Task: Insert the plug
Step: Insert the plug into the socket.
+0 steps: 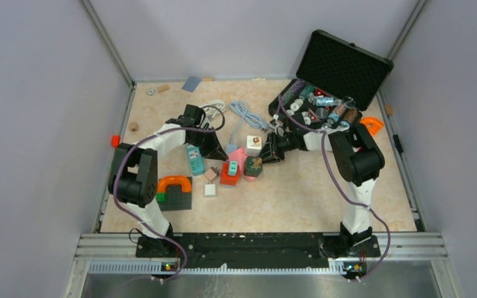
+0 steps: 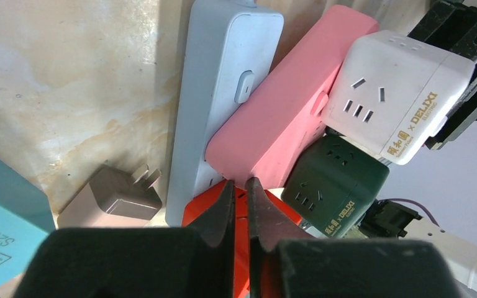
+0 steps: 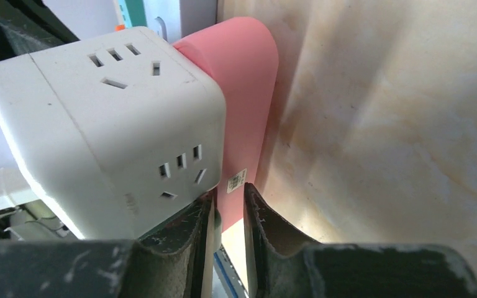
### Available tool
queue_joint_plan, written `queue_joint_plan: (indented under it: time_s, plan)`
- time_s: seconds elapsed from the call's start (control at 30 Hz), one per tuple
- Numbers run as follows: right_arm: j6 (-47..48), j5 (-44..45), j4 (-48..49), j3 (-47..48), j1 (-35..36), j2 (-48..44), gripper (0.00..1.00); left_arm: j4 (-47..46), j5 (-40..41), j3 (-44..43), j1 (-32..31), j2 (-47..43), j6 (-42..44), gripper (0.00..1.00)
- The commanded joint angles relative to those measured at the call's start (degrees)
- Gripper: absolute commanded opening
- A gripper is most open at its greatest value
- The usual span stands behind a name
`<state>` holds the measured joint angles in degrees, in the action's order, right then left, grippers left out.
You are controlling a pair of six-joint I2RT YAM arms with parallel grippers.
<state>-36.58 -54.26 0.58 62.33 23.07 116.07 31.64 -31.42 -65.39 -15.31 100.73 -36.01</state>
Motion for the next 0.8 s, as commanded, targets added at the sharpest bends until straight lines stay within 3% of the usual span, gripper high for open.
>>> queue_joint_plan:
  time_s: [0.0, 0.23, 0.27, 0.3, 0.6, 0.77]
  plan:
    - [7.2, 8.9, -7.1, 2.4, 3.4, -0.6, 0.00, -0.7, 10.1, 1.6, -2.7, 2.6, 2.6, 0.14]
    - [11.1, 12.8, -14.9, 5.2, 3.0, -4.5, 0.39, -3.5, 9.0, -3.2, -2.3, -5.3, 3.4, 0.72]
    - [11.8, 13.5, -16.0, 5.3, 2.7, -5.0, 0.43, -3.7, 9.4, -3.5, -2.1, -6.3, 3.8, 0.89]
    - [12.5, 14.2, -17.1, 5.4, 2.4, -5.5, 0.46, -3.8, 10.0, -3.7, -2.0, -7.5, 4.3, 0.98]
    - [18.8, 21.6, -29.0, 5.7, -2.6, -13.4, 0.67, 0.5, 22.1, -0.6, -0.9, -19.4, 9.9, 0.99]
    - [21.7, 26.1, -35.1, 8.0, -4.3, -17.7, 0.75, 6.7, 30.6, 2.6, -0.4, -26.7, 8.3, 0.99]
